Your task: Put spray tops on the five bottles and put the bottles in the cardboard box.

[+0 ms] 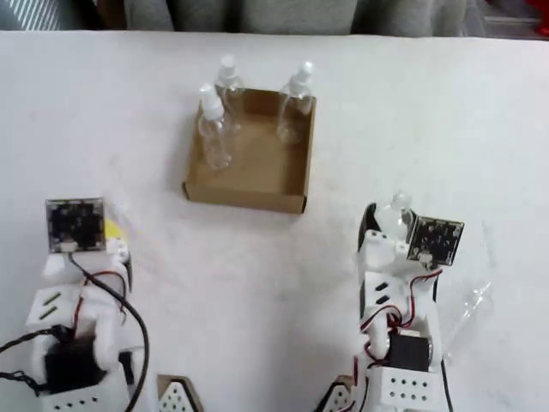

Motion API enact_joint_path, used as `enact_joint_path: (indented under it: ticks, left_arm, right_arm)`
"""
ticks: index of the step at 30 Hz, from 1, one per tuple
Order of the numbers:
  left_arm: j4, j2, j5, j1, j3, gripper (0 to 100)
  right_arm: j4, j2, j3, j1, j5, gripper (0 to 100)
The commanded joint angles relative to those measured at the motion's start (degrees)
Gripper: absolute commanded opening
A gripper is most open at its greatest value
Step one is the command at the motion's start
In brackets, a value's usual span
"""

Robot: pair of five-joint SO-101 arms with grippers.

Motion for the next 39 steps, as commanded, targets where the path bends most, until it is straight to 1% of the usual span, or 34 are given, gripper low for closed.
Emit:
enact_joint_path:
  ticks: [1,5,8,11,13,16,23,25,27,30,32,35,39]
  left_arm:
    - [2.64,17.45,0.53,-0.92,-14.42,2]
    - [2.46,37.93,8.62,-0.92,-23.12,2]
    - [2.55,50.33,14.95,-0.92,-29.36,2]
    - [2.20,59.03,19.60,-0.92,-33.58,3]
    - [2.20,63.34,21.27,-0.92,-35.43,3]
    - [1.93,68.62,21.98,-0.92,-36.92,3]
    - [-6.24,75.30,22.33,-1.89,-36.75,3]
    - [-8.18,76.70,24.26,-2.07,-36.92,3]
    - [-9.85,78.37,26.20,-2.42,-37.01,7]
    - [-11.25,81.27,28.48,-2.33,-37.19,17]
    - [-12.48,83.38,29.01,-2.24,-37.71,20]
    - [-14.68,86.99,29.01,-2.24,-38.51,19]
    - [-14.68,93.05,29.01,-2.42,-41.23,19]
  right_arm:
    - [0.13,-0.92,0.44,0.84,0.00,1.6]
    - [0.13,-0.92,0.44,0.84,0.00,1.6]
    - [1.27,-0.92,0.44,0.84,0.09,1.6]
    - [2.42,-0.92,0.44,0.84,4.92,1.6]
    - [4.00,-0.92,0.44,0.84,8.09,1.6]
    - [5.49,-0.92,0.44,0.66,10.37,1.6]
    - [5.85,-0.92,0.44,0.40,10.73,1.6]
    - [5.85,-0.92,0.44,0.40,10.81,1.6]
    - [5.85,-0.92,0.44,0.40,10.81,1.6]
    - [5.85,-0.92,0.44,0.40,10.81,1.6]
    - [5.85,-0.92,0.44,0.40,10.81,1.6]
    - [5.93,-0.92,0.44,0.40,10.81,1.6]
    - [6.20,-0.92,0.44,0.40,10.90,1.6]
